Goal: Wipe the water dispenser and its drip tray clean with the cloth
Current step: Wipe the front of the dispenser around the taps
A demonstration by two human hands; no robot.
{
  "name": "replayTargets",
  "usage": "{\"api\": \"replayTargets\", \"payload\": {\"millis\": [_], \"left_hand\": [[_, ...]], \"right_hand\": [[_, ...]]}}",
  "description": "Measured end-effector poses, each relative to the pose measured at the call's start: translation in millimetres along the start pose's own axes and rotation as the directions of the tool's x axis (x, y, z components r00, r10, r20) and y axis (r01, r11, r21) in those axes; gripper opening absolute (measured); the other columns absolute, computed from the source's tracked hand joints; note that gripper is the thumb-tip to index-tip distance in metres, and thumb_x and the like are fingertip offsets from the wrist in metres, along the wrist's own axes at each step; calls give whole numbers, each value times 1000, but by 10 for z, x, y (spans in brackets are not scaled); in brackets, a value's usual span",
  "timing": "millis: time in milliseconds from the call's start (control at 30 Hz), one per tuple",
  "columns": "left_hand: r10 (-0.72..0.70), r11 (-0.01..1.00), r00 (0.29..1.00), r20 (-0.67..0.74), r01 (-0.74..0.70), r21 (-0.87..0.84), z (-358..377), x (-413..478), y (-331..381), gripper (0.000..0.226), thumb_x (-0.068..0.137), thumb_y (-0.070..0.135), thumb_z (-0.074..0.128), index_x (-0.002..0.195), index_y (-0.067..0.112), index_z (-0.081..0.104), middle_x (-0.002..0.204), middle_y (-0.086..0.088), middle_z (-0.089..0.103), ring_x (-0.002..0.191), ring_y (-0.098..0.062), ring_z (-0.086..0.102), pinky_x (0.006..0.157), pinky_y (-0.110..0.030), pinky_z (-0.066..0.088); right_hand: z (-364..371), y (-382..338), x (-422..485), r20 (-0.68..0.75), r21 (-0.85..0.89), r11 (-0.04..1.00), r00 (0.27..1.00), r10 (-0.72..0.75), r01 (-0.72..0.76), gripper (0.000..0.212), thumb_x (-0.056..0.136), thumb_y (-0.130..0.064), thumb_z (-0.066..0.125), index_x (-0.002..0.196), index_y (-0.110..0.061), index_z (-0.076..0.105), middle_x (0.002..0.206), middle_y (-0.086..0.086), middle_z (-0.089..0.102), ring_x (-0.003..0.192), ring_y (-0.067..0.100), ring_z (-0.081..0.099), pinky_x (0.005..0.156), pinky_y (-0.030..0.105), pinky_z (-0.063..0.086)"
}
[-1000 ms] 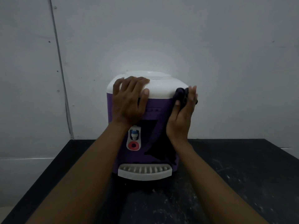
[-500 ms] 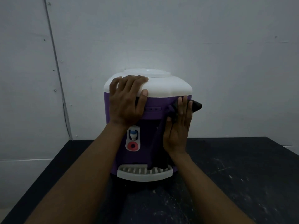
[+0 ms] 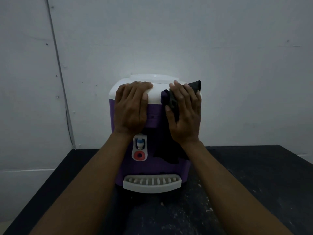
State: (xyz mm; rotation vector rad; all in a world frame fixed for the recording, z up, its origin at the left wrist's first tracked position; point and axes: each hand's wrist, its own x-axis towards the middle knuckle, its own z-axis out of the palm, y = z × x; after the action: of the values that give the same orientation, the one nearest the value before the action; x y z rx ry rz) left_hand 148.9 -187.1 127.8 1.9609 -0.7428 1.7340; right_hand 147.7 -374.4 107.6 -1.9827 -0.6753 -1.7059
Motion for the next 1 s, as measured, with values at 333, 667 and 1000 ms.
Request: {"api": "replayTargets", "payload": {"millis": [333,667,1000], "left_hand": [[-38,996,997,-67,32,-83,5,4,26,38,109,19,31,120,4,64,124,-8,68,117,-25,60,109,-37,40],[137,991,976,169,-136,-21,-222,65,-166,35,104,12,41,129,-4,60,133,-19,63,126,-35,57,110,-47,41],[153,988,963,221,-145,-52,-316,92,-185,36,104,9,40,130,-6,59,135,-20,62,126,-35,58,109,-48,44]], "right_hand": [[92,-254,19,-36,40,992,992,124,-122,50,105,-31,46,151,-11,45,158,7,46,151,30,32,122,64,17],[7,-107,-34,37,15,1000,999,-3,2,50,105,-28,47,154,-14,42,162,6,40,155,27,28,124,61,18],[24,0,-121,208,-145,879,882,-422,455,54,106,-34,55,156,-22,38,164,3,35,154,34,25,125,59,18]]}}
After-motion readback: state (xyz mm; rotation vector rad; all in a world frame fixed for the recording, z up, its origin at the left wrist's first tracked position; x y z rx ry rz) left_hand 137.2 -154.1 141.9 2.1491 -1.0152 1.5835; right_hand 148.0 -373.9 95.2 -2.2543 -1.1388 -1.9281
